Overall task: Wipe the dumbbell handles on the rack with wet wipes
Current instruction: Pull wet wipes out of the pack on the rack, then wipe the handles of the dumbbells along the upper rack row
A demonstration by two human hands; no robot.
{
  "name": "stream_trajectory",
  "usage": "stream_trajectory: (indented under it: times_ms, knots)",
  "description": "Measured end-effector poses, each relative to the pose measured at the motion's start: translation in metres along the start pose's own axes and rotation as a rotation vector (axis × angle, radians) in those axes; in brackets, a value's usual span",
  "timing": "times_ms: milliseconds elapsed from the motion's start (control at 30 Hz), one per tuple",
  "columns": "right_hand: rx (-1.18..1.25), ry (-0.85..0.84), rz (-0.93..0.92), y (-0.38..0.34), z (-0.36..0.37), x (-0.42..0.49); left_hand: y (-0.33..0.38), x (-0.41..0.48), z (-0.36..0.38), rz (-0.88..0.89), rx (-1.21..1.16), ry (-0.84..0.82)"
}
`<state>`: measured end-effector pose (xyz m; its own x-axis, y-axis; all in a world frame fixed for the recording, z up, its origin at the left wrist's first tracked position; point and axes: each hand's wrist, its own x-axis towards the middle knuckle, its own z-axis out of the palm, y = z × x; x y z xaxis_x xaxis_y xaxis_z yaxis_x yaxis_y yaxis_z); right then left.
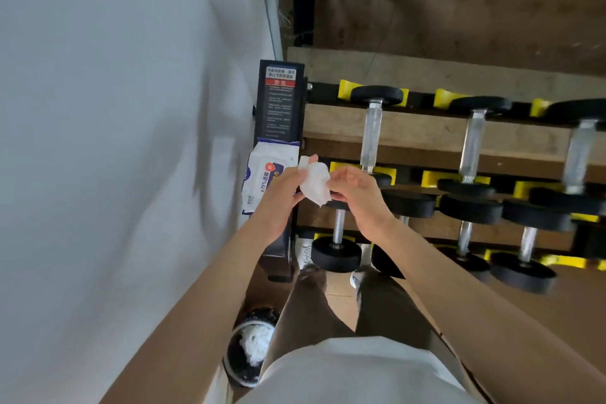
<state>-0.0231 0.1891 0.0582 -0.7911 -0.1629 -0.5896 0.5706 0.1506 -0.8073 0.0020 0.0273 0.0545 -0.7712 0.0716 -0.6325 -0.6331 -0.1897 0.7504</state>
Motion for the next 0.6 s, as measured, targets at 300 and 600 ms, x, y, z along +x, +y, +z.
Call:
stream_trajectory:
  times_ms: [300, 600]
  knots:
    - [-0.09, -0.139, -0.065, 0.003, -0.046, -0.004, -0.001, -0.002, 0.051, 0.024, 0.087, 0.058]
    - [-0.09, -0.048, 0.016, 0.006, -0.075, 0.006, -0.047, 0.027, 0.016, 0.023, 0.852, 0.419]
